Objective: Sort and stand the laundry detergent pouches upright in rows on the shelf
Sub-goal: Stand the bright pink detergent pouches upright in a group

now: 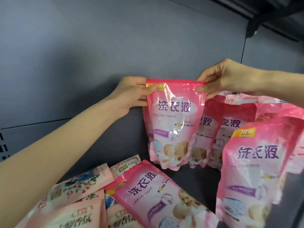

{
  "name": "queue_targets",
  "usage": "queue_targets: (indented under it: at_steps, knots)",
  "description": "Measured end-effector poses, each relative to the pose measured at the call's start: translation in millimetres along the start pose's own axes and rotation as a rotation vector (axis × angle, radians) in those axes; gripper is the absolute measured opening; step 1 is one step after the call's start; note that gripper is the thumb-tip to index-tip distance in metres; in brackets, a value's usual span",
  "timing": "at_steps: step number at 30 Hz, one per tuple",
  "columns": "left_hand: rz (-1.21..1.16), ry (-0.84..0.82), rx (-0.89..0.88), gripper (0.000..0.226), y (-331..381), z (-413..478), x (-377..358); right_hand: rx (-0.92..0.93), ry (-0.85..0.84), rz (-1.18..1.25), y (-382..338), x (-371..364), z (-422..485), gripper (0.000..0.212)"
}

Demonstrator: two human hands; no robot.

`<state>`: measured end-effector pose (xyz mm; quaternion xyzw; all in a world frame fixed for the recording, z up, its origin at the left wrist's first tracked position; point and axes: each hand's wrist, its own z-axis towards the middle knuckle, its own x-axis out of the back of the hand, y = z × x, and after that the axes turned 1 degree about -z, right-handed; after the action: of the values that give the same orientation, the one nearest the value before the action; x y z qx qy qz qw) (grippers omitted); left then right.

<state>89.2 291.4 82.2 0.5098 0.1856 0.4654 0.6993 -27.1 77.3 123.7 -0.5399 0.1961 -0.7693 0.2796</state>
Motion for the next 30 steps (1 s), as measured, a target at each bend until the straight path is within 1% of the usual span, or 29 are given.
queue_targets:
  at_steps: [2,6,9,13,15,18,22,24,27,30]
  knots:
    - [0.019,-0.033,0.036,0.016,-9.4,1.4,-7.7,-0.055,-0.013,-0.051,9.5,-1.6,-1.6,0.02]
    - [0.027,-0.068,0.107,0.009,-36.9,-0.6,-19.7,-0.144,-0.094,-0.14,28.0,-15.1,0.7,0.014]
    - [0.022,-0.058,0.139,0.019,-46.4,-1.3,-17.9,-0.147,-0.119,-0.165,29.8,-19.8,6.2,0.009]
    - [0.011,-0.111,0.164,0.029,-44.9,-7.2,-9.7,-0.151,-0.125,-0.204,22.7,-18.9,11.3,0.014]
    - [0.002,-0.137,0.166,0.032,-45.0,-12.7,-6.0,-0.132,-0.101,-0.255,18.4,-19.3,11.8,0.016]
    - [-0.005,-0.187,0.17,0.033,-46.2,-23.8,0.9,-0.066,-0.069,-0.339,6.4,-19.7,9.6,0.014]
    - [0.015,-0.209,0.197,0.03,-48.6,-40.0,11.8,0.027,0.035,-0.396,-16.6,-22.3,2.8,0.015]
    - [0.062,-0.198,0.243,0.037,-52.4,-48.1,19.8,0.076,0.078,-0.372,-28.7,-26.0,-0.5,0.016]
    - [0.175,-0.191,0.316,0.042,-59.5,-63.7,31.8,0.114,0.051,-0.332,-47.5,-38.2,-8.4,0.018]
    - [0.411,-0.208,0.286,0.037,-67.3,-81.4,42.1,0.142,-0.114,-0.29,-61.3,-58.1,-21.8,0.025]
